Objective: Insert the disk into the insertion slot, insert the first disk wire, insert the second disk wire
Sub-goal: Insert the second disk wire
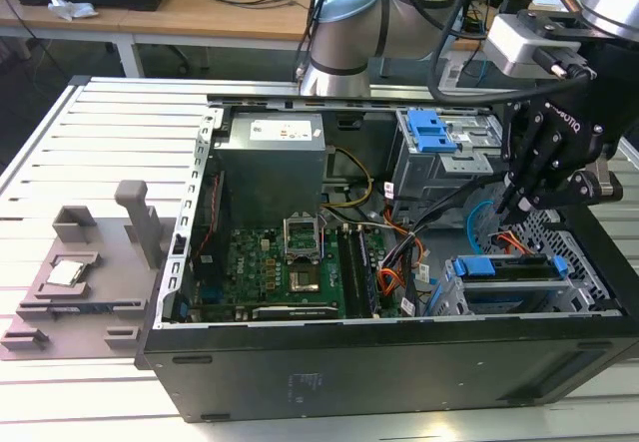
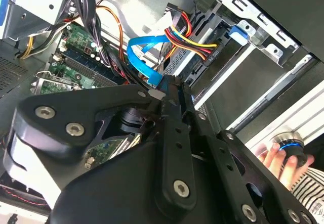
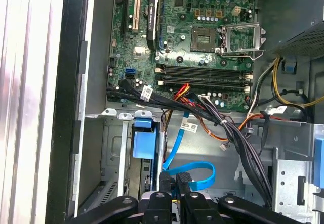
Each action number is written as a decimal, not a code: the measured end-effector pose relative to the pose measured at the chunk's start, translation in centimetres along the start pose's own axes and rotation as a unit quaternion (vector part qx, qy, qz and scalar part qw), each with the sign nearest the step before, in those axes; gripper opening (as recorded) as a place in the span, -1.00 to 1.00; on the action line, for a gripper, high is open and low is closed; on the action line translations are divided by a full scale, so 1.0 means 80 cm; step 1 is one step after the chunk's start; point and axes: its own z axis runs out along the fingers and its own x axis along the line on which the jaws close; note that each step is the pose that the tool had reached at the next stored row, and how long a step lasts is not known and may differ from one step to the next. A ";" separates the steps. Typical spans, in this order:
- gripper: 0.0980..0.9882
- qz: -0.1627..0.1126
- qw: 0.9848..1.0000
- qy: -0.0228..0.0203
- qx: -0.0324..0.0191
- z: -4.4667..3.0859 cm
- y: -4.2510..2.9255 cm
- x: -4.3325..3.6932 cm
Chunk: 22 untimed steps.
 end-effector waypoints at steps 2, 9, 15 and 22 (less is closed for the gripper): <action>-0.85 0.000 1.000 0.000 0.000 0.0002 0.0001 0.001; -0.85 0.000 1.000 0.000 0.000 0.0010 0.0020 0.027; -0.85 0.032 1.000 -0.001 -0.001 0.0042 0.0020 0.036; -0.85 0.038 0.999 -0.002 -0.001 0.0117 -0.0045 0.036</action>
